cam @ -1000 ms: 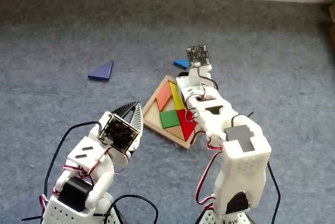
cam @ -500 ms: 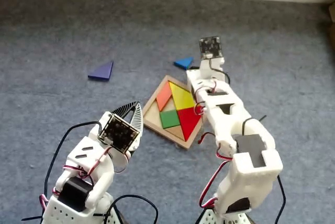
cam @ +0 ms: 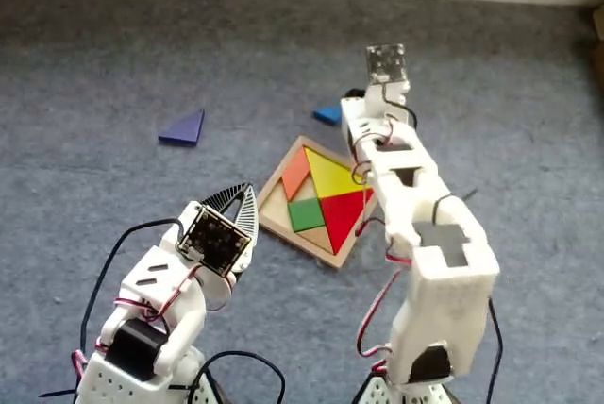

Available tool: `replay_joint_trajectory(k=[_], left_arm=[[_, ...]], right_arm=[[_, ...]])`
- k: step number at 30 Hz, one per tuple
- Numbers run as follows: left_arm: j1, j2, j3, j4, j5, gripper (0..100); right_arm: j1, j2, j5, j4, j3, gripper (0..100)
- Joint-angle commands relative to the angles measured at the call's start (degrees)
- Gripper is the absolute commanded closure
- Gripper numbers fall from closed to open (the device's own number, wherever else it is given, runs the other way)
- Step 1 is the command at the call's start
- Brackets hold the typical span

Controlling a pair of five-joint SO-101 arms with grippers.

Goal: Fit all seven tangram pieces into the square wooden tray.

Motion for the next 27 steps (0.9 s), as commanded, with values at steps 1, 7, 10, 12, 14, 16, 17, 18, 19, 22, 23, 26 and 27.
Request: replay_joint_trajectory(k=[1, 7, 10, 12, 14, 16, 17, 18, 19, 22, 23, 26, 27], left_arm=[[0.75, -1.80, -2.68, 0.09, -0.53, 99], [0.75, -1.80, -2.77, 0.09, -0.53, 99], [0.75, -1.80, -2.77, 0.09, -0.53, 99], [0.75, -1.80, -2.77, 0.09, -0.53, 99], [0.75, -1.80, -2.77, 0.09, -0.53, 99], [0.75, -1.80, -2.77, 0.09, -0.53, 99], [0.75, -1.80, -2.77, 0.09, -0.53, 99], [0.75, -1.80, -2.77, 0.09, -0.53, 99], [0.75, -1.80, -2.77, 0.09, -0.53, 99], [0.75, -1.80, -2.77, 0.09, -0.53, 99], [0.75, -1.80, -2.77, 0.09, -0.53, 99], [0.75, -1.80, -2.77, 0.09, -0.53, 99], [0.75, -1.80, -2.77, 0.09, -0.53, 99]], right_arm=[[-1.71, 6.29, 0.70, -1.45, -11.82, 99.3], [-1.45, 12.88, 0.70, 0.84, -17.89, 99.3], [-2.07, 12.88, 0.70, 5.32, -16.31, 99.3], [-2.51, 12.88, 0.70, 8.22, -15.78, 99.3], [-2.59, 12.79, 0.79, 11.65, -15.34, 99.3], [-2.59, 12.70, 0.79, 15.69, -15.34, 99.3], [-2.51, 12.70, 0.79, 17.89, -15.34, 99.3], [-2.33, 12.44, 0.79, 20.00, -15.34, 99.3], [-2.33, 11.56, 0.79, 22.29, -15.16, 99.3], [-1.27, 7.69, 0.79, 31.87, -15.08, 99.3], [-0.84, 6.02, 0.79, 35.30, -15.08, 99.3], [0.48, 1.27, 0.79, 44.18, -15.08, 99.3], [0.92, -0.13, 0.79, 46.90, -15.08, 99.3]])
